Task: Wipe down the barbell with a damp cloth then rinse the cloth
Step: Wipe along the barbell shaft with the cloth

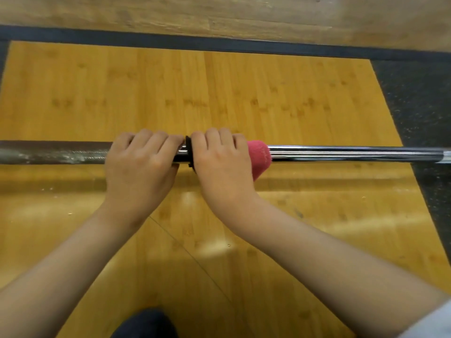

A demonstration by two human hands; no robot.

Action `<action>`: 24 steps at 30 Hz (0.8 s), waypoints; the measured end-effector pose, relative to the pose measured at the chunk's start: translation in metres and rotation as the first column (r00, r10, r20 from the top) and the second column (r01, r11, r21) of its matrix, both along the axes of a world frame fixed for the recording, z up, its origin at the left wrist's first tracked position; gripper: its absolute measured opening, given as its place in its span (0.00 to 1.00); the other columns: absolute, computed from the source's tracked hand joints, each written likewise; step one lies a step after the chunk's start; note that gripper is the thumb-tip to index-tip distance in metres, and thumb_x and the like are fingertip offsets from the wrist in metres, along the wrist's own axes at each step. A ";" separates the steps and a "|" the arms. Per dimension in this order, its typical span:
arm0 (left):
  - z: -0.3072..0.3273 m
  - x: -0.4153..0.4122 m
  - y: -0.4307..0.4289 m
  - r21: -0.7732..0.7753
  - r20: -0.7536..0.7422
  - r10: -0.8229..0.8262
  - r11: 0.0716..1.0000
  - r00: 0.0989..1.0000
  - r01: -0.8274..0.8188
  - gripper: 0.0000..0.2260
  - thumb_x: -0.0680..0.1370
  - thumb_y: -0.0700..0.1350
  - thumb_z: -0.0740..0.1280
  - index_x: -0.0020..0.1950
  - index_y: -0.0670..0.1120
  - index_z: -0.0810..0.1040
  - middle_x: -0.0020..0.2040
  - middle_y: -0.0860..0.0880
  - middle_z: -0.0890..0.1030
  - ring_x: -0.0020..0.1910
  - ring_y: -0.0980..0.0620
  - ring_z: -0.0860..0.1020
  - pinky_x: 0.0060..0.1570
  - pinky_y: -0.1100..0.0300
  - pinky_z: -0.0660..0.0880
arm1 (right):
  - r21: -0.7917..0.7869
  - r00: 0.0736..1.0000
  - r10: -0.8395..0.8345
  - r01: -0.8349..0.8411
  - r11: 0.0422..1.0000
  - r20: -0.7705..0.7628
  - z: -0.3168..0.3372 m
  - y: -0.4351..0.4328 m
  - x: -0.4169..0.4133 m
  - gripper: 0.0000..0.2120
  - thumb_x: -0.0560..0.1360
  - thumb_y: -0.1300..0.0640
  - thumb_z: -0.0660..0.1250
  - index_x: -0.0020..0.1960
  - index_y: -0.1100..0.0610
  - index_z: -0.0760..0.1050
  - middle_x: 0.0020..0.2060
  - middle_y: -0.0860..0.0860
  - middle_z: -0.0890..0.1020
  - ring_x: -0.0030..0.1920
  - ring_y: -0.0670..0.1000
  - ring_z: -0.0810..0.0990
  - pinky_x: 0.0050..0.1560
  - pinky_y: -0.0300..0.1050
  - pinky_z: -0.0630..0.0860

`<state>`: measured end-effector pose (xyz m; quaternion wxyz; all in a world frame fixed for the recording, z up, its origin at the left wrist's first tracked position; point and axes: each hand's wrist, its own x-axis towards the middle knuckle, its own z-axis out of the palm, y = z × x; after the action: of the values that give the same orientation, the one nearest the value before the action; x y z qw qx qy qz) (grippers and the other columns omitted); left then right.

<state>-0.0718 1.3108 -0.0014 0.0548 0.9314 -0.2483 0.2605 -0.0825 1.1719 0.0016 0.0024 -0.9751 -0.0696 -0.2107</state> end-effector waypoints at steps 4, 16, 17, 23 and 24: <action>-0.008 0.004 0.005 -0.011 0.112 -0.041 0.999 0.993 0.042 0.06 0.78 0.38 0.63 0.44 0.42 0.79 0.39 0.47 0.81 0.36 0.45 0.78 0.39 0.52 0.69 | 0.025 1.000 0.005 -0.005 1.000 -0.012 0.002 0.011 0.001 0.11 0.74 0.65 0.55 0.41 0.57 0.75 0.33 0.52 0.76 0.36 0.55 0.75 0.39 0.49 0.69; -0.002 0.025 0.008 0.071 0.079 -0.100 0.993 0.992 0.095 0.05 0.78 0.39 0.63 0.43 0.43 0.76 0.37 0.47 0.79 0.33 0.45 0.76 0.36 0.54 0.66 | 0.038 0.993 0.076 -0.073 0.997 -0.094 0.014 0.002 0.017 0.11 0.74 0.64 0.56 0.43 0.56 0.76 0.33 0.51 0.76 0.37 0.55 0.75 0.39 0.48 0.67; -0.001 0.027 0.008 0.064 0.067 -0.094 0.994 0.993 0.090 0.06 0.79 0.39 0.61 0.43 0.43 0.76 0.38 0.47 0.79 0.34 0.45 0.76 0.36 0.53 0.66 | 0.029 0.992 0.095 -0.093 0.995 -0.087 0.014 0.002 0.021 0.12 0.74 0.64 0.54 0.42 0.57 0.76 0.33 0.51 0.76 0.36 0.55 0.75 0.38 0.48 0.66; -0.002 0.038 0.001 0.038 0.007 -0.040 0.998 0.999 0.040 0.06 0.77 0.37 0.61 0.44 0.42 0.77 0.38 0.46 0.79 0.35 0.43 0.76 0.37 0.52 0.67 | -0.034 0.973 0.217 -0.220 0.975 -0.081 0.011 -0.007 0.044 0.13 0.72 0.65 0.52 0.39 0.57 0.74 0.31 0.52 0.75 0.31 0.54 0.74 0.33 0.46 0.58; -0.002 0.039 -0.001 0.029 -0.008 -0.029 0.999 1.000 0.029 0.06 0.76 0.37 0.61 0.45 0.42 0.77 0.38 0.46 0.79 0.36 0.43 0.76 0.38 0.52 0.67 | -0.040 0.972 0.219 -0.223 0.974 -0.083 0.011 -0.008 0.047 0.12 0.72 0.65 0.52 0.38 0.57 0.73 0.31 0.52 0.75 0.31 0.54 0.74 0.33 0.45 0.57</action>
<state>-0.0325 1.3097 -0.0033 0.0461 0.9294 -0.2653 0.2526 -0.0355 1.1641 0.0124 0.0044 -0.9685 -0.1827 -0.1692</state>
